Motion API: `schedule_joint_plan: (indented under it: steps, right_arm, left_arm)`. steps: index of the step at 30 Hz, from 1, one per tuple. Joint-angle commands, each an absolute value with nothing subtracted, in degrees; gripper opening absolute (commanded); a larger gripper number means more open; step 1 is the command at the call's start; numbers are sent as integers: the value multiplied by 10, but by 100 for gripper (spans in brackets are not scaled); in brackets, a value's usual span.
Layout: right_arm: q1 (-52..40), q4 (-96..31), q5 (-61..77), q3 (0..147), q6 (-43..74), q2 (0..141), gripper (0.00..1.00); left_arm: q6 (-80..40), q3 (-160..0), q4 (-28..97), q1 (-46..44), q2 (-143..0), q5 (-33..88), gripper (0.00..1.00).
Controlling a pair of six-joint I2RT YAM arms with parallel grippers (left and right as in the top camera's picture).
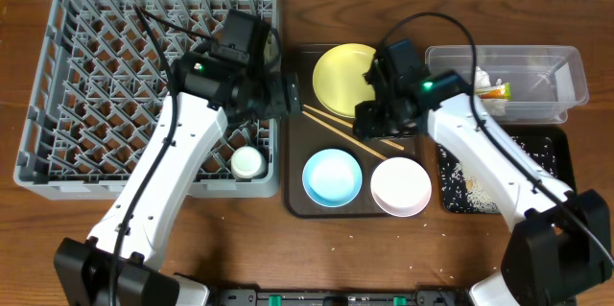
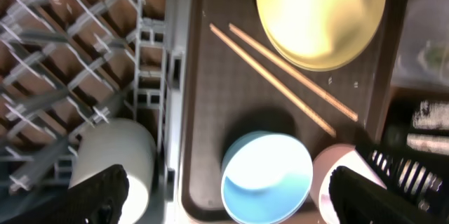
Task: Sort waste into correct bins and load items into the dishwasher
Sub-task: 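Release the pink bowl and raise the right gripper, then move the left gripper to the light-blue bowl and grasp its rim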
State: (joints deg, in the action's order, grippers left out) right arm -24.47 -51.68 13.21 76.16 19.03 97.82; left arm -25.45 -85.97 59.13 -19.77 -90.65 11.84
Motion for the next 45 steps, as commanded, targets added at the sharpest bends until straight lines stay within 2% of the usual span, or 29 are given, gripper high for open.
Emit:
schedule_joint_plan:
  steps: [1, 15, 27, 33, 45]
  right_arm:
    - [-242, -523, 155, 777, 186, 982, 56]
    - [-236, -504, 152, 777, 201, 982, 56]
    - [-187, -503, 153, 777, 197, 981, 56]
    - [-187, -504, 153, 777, 192, 981, 56]
    - [-188, -502, 153, 776, 192, 981, 57]
  left_arm:
    - [-251, -865, 613, -209, -899, 146, 89]
    - [-307, -861, 632, -285, -906, 119, 76]
    - [-333, -808, 619, -311, -961, 91, 76]
    - [-333, -807, 619, -312, -1006, 94, 72]
    - [-305, -807, 609, -359, -1035, 76, 72]
